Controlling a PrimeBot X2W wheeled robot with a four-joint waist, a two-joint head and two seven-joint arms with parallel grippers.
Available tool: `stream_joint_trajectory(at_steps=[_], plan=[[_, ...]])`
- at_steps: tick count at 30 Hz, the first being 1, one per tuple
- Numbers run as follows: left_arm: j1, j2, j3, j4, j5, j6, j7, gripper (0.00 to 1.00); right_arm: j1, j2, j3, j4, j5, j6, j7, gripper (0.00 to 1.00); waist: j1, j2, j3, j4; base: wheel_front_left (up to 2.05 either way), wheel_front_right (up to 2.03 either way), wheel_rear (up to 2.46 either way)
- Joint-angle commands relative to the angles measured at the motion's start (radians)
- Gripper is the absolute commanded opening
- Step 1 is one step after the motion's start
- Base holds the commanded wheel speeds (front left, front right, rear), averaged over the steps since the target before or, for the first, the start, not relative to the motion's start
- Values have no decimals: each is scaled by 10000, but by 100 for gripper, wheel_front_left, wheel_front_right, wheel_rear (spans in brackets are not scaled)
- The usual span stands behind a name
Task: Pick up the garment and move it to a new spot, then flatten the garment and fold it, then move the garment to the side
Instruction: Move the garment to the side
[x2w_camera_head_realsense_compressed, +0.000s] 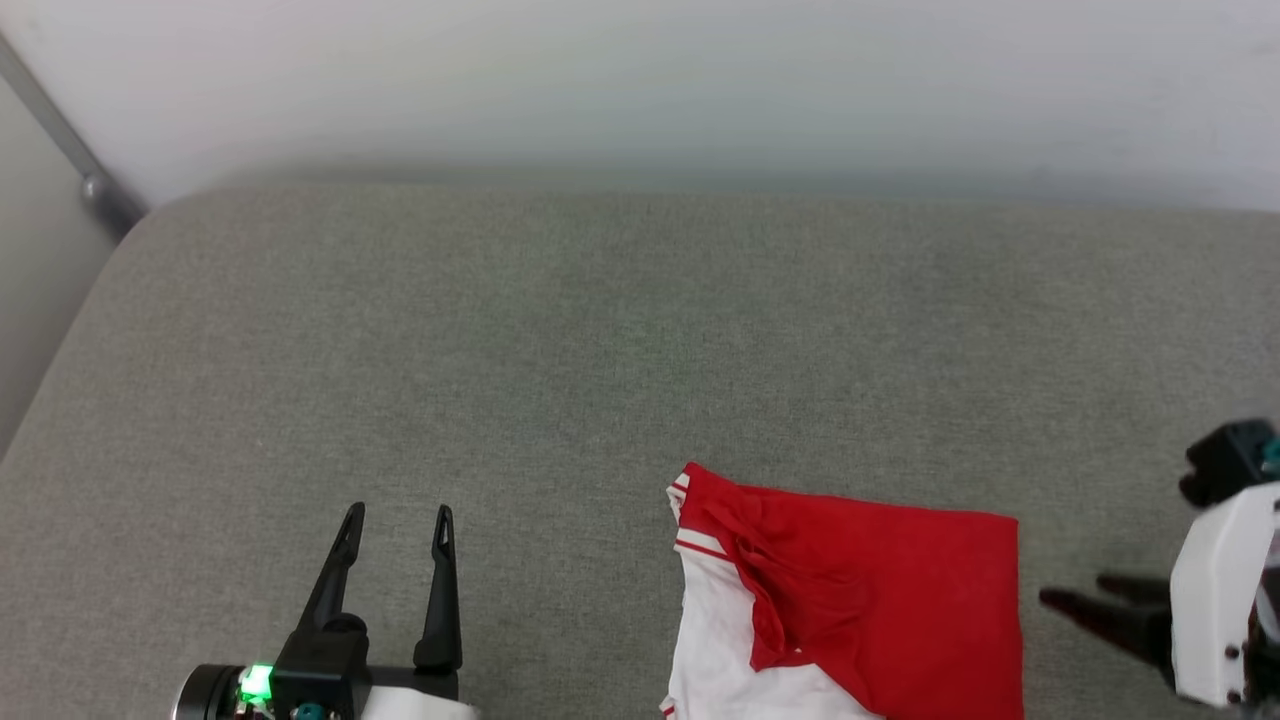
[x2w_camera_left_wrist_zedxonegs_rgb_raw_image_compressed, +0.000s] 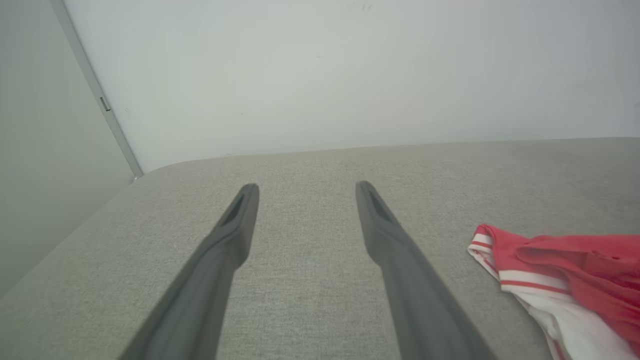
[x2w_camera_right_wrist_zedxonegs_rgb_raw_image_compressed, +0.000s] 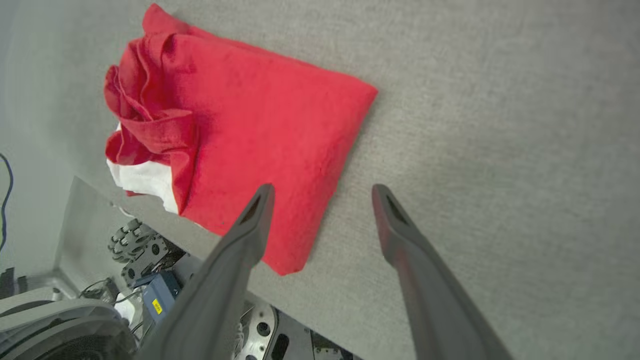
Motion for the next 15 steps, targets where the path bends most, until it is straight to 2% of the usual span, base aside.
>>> stream_joint_trajectory(at_steps=[1,6,10,15], plan=[[-173,2,-1,-19,-13,-39,-22,100,250,51,-3,127,233,-5,235,100,0,0,212,77,0,0,0],[-589,-30,-77,-57,-22,-89,-22,100,499,431,-174,513,916,-4,780,100,0,0,925,247,0,0,0],[-955,-53,-129,-61,-11,-129,-22,100,213,925,-188,855,1228,-4,732,100,0,0,1567,382,0,0,0],[-1370,-77,-179,-44,-39,-136,-22,100,-101,1243,279,1188,1385,-8,622,100,0,0,2161,511,0,0,0]])
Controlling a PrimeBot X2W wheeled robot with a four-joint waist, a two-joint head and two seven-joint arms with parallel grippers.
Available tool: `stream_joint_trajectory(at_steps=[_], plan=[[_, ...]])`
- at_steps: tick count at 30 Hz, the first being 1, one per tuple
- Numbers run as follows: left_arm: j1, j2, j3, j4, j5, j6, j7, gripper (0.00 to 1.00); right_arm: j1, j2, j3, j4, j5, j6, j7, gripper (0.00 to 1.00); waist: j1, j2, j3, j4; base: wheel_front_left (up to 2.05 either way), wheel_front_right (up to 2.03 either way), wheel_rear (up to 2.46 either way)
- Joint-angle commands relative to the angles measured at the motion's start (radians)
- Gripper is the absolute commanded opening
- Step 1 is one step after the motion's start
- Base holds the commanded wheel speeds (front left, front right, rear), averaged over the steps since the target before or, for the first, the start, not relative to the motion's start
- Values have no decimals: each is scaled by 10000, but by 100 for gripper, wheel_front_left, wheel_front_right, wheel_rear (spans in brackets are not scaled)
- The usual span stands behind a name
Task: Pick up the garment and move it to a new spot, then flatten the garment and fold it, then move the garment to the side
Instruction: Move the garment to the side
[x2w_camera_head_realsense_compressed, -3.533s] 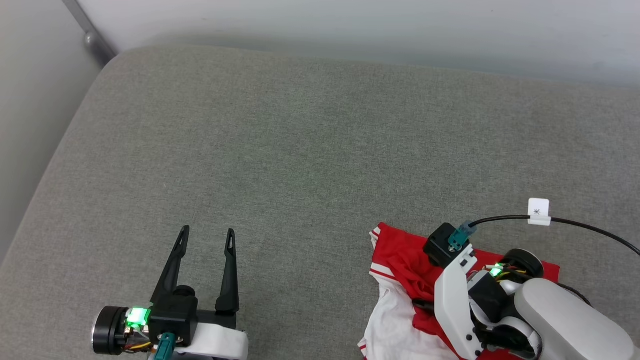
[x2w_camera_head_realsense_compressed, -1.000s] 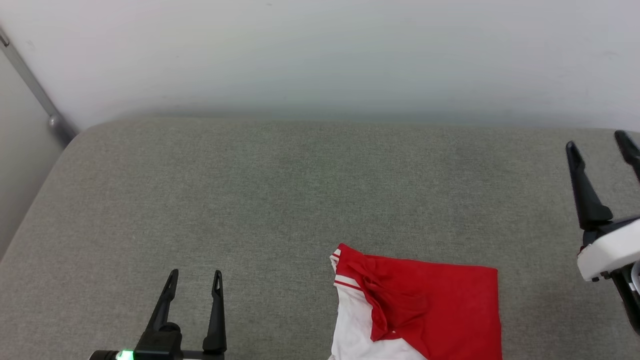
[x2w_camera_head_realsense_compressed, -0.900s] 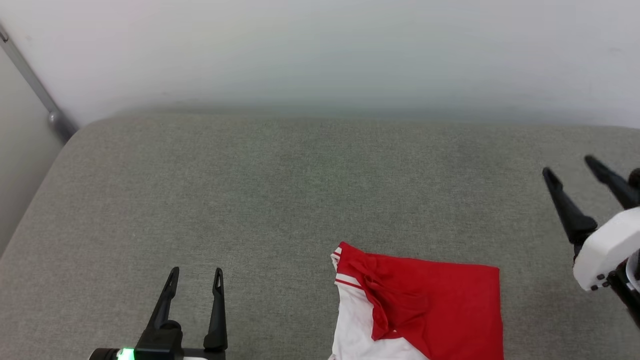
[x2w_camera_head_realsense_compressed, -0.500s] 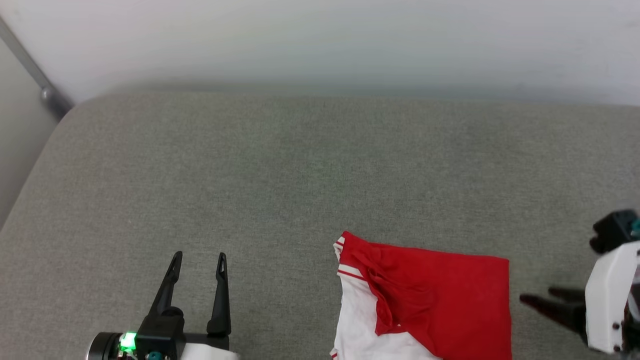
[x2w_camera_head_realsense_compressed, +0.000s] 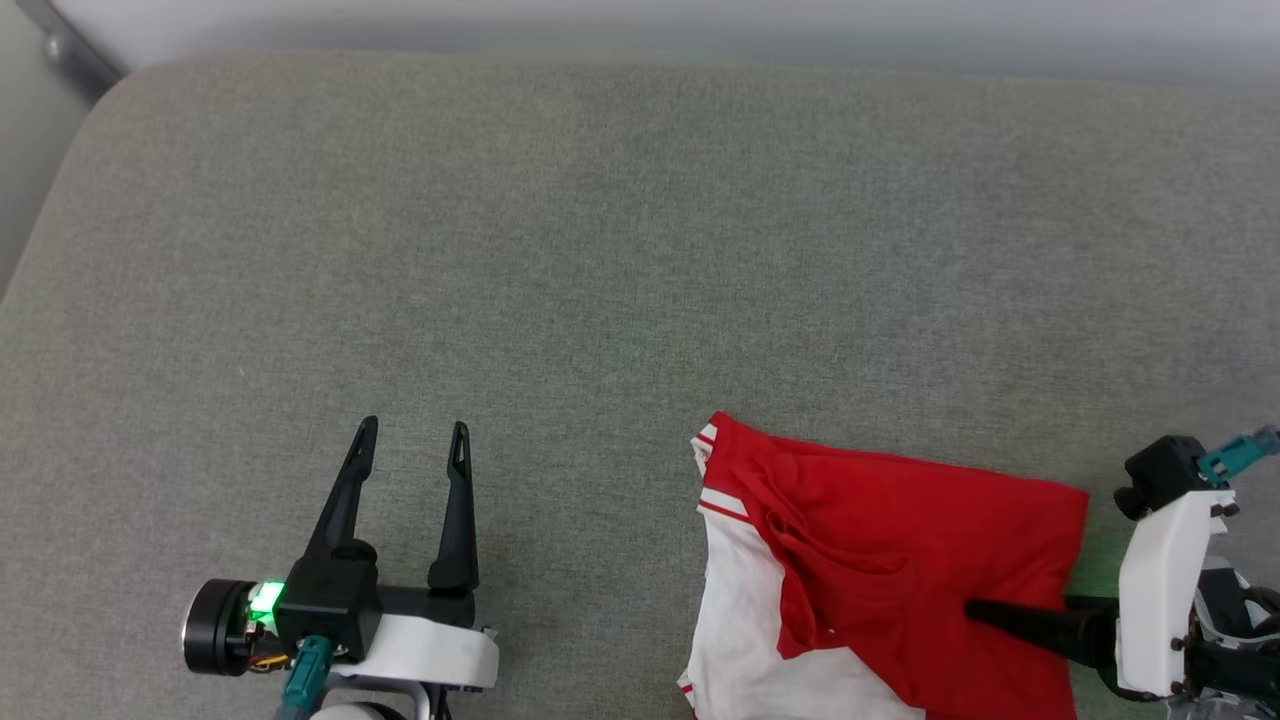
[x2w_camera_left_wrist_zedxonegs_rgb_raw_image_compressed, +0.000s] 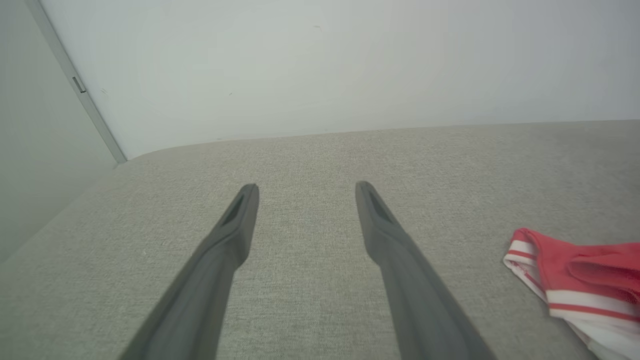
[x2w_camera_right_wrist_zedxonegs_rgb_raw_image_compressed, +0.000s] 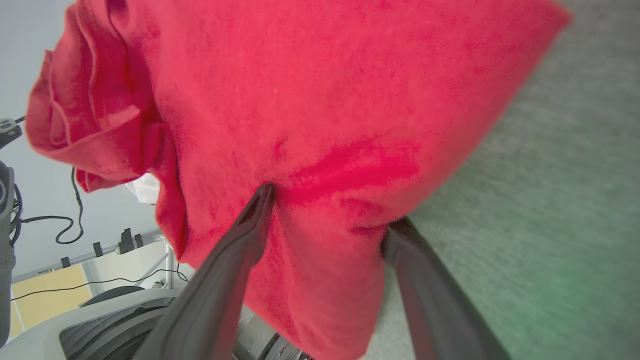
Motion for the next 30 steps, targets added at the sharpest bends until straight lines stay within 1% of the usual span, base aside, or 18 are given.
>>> stream_joint_trajectory(at_steps=[1,6,7,8,9,13,17,20,23,28,29,30], plan=[[-188,-12,-32,9,-37,-2,-22,100,-90,178,241,208,24,-12,-66,100,0,-1,329,128,0,0,0],[-382,-35,-84,100,-46,-10,-22,100,-130,48,933,465,15,-17,-89,100,0,-1,484,206,0,0,0],[-399,-39,-93,134,-58,-11,-22,100,-151,17,983,475,49,-17,-174,81,0,-1,475,217,0,0,0],[-431,-42,-105,166,-70,-17,-22,100,-206,-46,1016,453,51,-17,-285,42,0,-1,448,228,0,0,0],[-445,-44,-107,223,-93,-15,-22,100,-288,-206,1090,359,145,-17,-454,0,0,-1,349,232,0,0,0],[-252,-55,-76,310,-121,12,-22,100,-511,-637,1248,-28,325,-14,-843,0,0,-1,23,136,0,0,0],[46,-56,47,334,-134,40,-22,100,-926,-1092,1595,-520,337,-9,-1072,0,0,-1,-455,-198,0,0,0],[313,-60,147,319,-149,39,-22,100,-1251,-1567,1997,-966,185,-9,-1177,0,0,-1,-827,-640,0,0,0],[487,-62,203,252,-161,-1,-22,100,-1614,-2068,2269,-1360,182,-9,-1073,0,0,-1,-976,-1126,0,0,0],[393,-67,284,97,-136,-14,-22,100,-2337,-2978,2663,-1816,-172,-8,-821,0,0,-1,-758,-2133,0,0,0],[393,-67,284,97,-136,-14,-22,100,-2337,-2978,2663,-1816,-172,-8,-821,0,0,-1,-758,-2133,0,0,0],[337,-66,286,69,-108,-24,-22,100,-2478,-3150,2706,-1830,-275,-8,-834,0,0,-1,-667,-2315,0,0,0]])
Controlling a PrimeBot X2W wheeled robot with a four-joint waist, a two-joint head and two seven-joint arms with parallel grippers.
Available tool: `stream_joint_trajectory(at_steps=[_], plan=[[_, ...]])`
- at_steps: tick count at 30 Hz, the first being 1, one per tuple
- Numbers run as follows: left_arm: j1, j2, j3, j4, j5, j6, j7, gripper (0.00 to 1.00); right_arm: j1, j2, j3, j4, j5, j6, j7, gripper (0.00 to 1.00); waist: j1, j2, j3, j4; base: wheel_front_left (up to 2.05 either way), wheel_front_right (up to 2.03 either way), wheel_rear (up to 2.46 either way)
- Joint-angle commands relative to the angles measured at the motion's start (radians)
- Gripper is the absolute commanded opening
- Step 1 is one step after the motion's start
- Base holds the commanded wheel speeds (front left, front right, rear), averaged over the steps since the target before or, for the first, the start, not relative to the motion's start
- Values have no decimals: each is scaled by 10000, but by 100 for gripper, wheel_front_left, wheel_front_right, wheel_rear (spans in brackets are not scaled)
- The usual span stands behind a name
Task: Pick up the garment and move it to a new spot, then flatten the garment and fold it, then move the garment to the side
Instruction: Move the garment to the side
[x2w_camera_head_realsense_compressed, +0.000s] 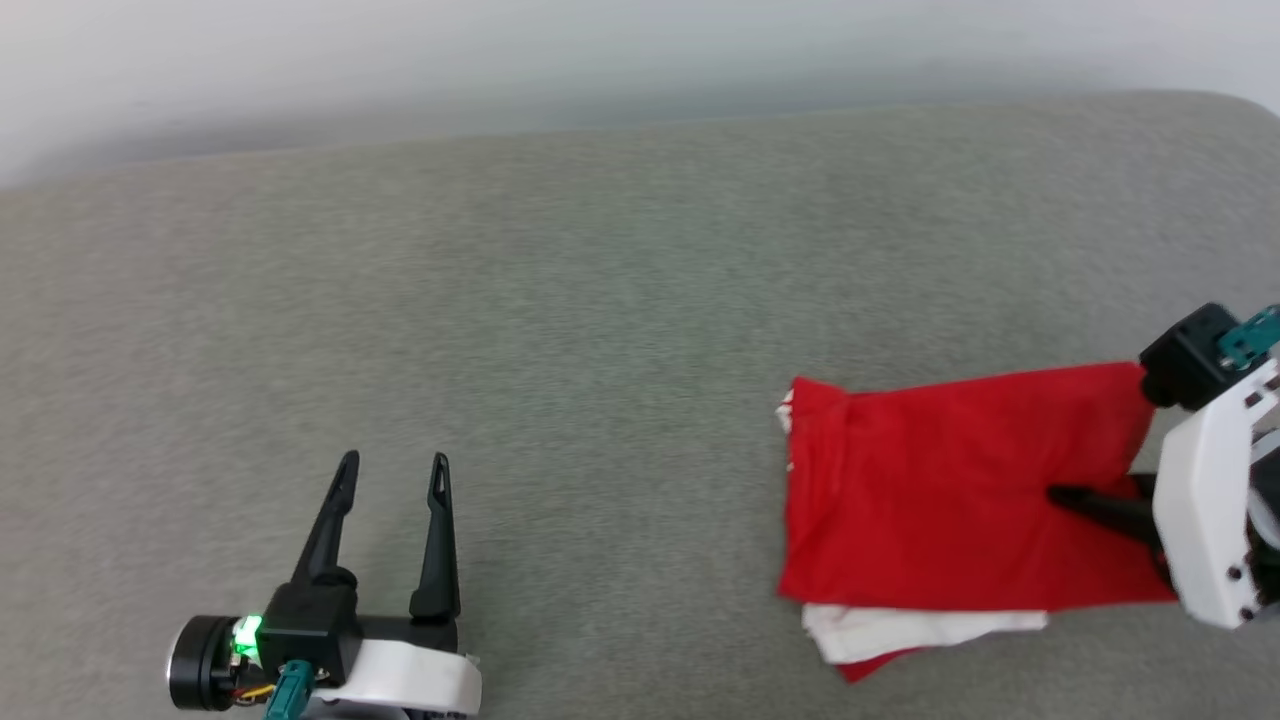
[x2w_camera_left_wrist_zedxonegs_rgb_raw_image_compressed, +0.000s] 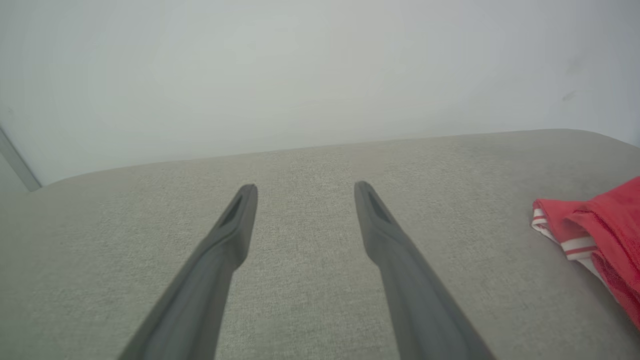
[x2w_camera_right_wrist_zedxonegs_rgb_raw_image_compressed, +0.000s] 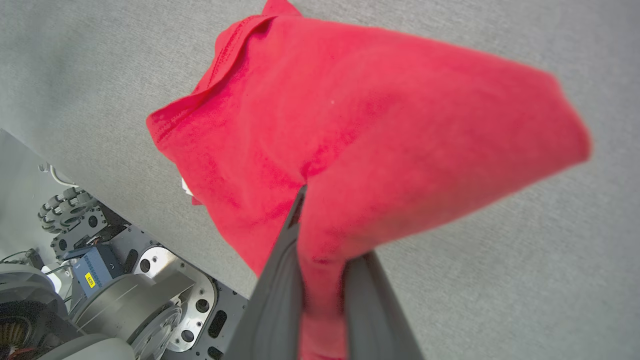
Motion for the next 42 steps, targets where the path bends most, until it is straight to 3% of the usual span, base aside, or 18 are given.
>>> stream_joint_trajectory(at_steps=[1,9,17,27,31,32,33,38,42], plan=[[-166,-7,10,-54,58,-2,-22,100,-192,-119,18,-8,-86,-4,-30,0,0,-1,258,-620,0,0,0],[-808,286,178,-377,294,-157,-22,100,-1189,-1172,-109,1245,-1074,-4,-594,0,0,-1,1572,-1661,0,0,0],[-1415,653,201,-828,449,-258,-22,100,-2062,-1757,-734,3437,-2118,-5,-1613,0,0,-1,2835,-1807,0,0,0],[-1988,794,25,-1266,445,-263,-22,100,-2920,-1306,-1960,5684,-3766,-7,-2717,0,0,-1,3824,-1538,0,0,0],[-2062,812,24,-1281,351,-190,-22,100,-3169,-824,-2287,6473,-4718,-5,-3012,0,0,-1,3867,-1386,0,0,0],[-2037,796,39,-1249,332,-179,-22,100,-3201,-681,-2337,6581,-4810,-5,-2990,29,0,-1,3776,-1375,0,0,0],[-1993,771,31,-1218,320,-183,-22,100,-3222,-608,-2366,6648,-4923,-5,-3020,100,0,-1,3663,-1356,0,0,0],[-1686,550,-55,-1073,176,-75,-22,100,-3125,-443,-2383,6831,-5764,-7,-3452,100,0,-1,2680,-1177,0,0,0],[-1306,389,-79,-1013,78,52,-22,100,-3052,-451,-2475,6474,-6660,-7,-4628,100,0,-1,1834,-936,0,0,0]])
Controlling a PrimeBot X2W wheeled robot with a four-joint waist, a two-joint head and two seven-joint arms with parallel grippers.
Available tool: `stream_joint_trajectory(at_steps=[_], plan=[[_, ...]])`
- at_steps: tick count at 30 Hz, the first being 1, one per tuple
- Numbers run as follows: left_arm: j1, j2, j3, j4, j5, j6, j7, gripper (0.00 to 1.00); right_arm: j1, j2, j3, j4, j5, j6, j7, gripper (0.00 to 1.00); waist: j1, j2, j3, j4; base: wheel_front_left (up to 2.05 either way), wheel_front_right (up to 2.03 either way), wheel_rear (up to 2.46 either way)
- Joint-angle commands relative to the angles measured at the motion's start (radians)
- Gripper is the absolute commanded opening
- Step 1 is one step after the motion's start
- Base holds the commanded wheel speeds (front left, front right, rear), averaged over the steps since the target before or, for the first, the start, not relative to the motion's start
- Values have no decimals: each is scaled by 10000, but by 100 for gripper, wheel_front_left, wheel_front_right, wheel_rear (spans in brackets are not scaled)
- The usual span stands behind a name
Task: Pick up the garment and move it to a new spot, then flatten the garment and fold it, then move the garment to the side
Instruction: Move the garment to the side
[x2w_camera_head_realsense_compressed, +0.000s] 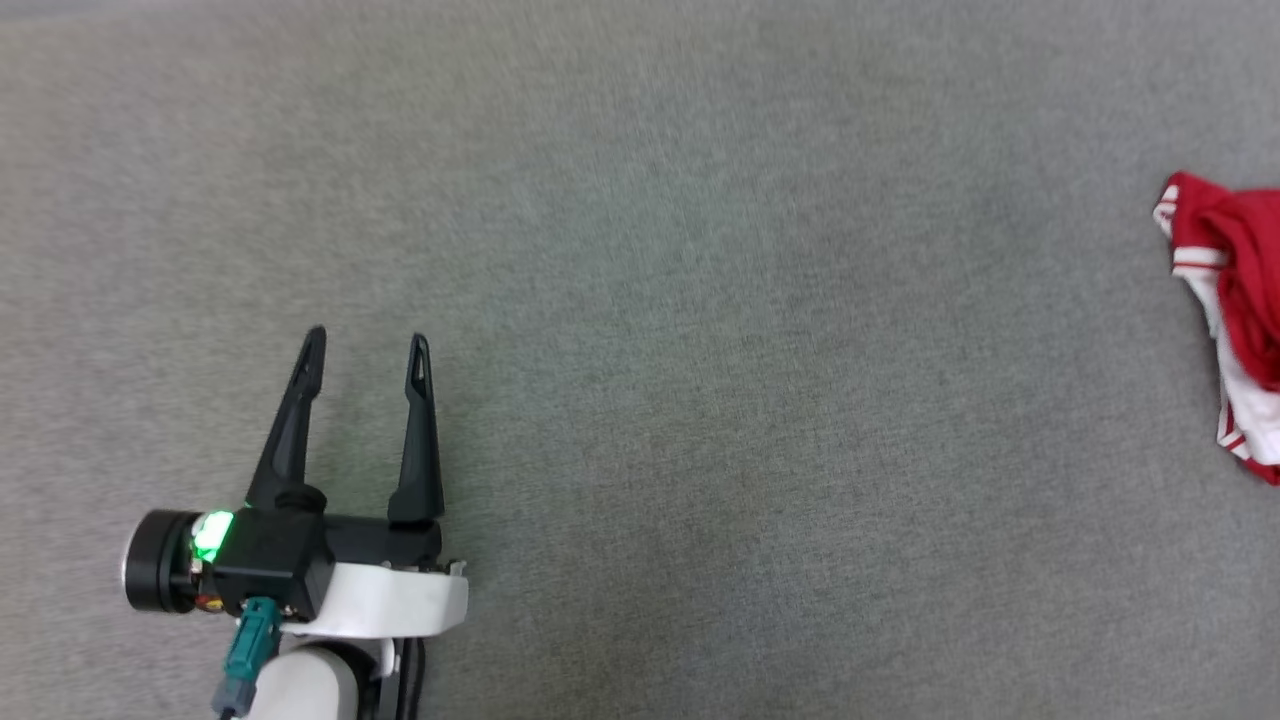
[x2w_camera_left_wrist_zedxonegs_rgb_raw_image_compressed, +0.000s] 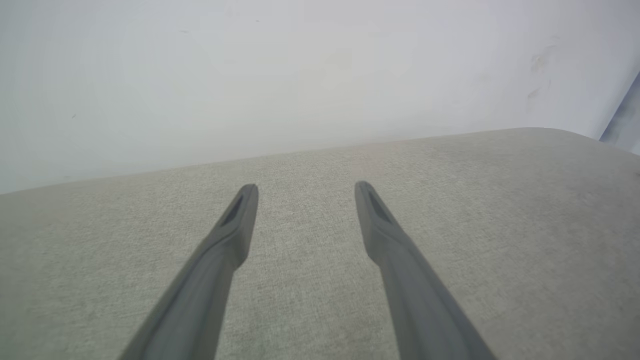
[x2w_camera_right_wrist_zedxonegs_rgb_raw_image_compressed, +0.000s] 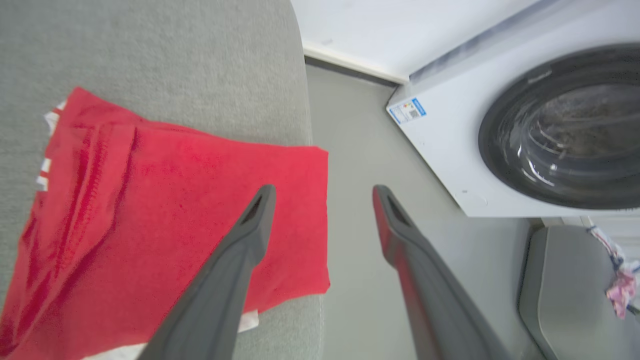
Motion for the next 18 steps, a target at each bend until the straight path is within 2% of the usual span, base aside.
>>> stream_joint_trajectory(at_steps=[1,7,14,18], plan=[[195,-32,15,47,-37,68,-22,100,27,61,-113,-155,-290,-9,-490,100,0,0,-774,316,0,0,0],[832,-199,98,113,-161,214,-22,100,-154,933,-1096,-747,-1620,-9,-3432,100,0,0,-1708,811,0,0,0],[1387,-276,209,304,-228,344,-22,100,316,2540,-1872,-1588,-2597,-9,-6571,100,0,0,-2553,1492,0,0,0],[1655,-311,261,415,-212,361,-22,100,936,3604,-1910,-2470,-2706,-9,-7289,100,0,0,-2922,1764,0,0,0]])
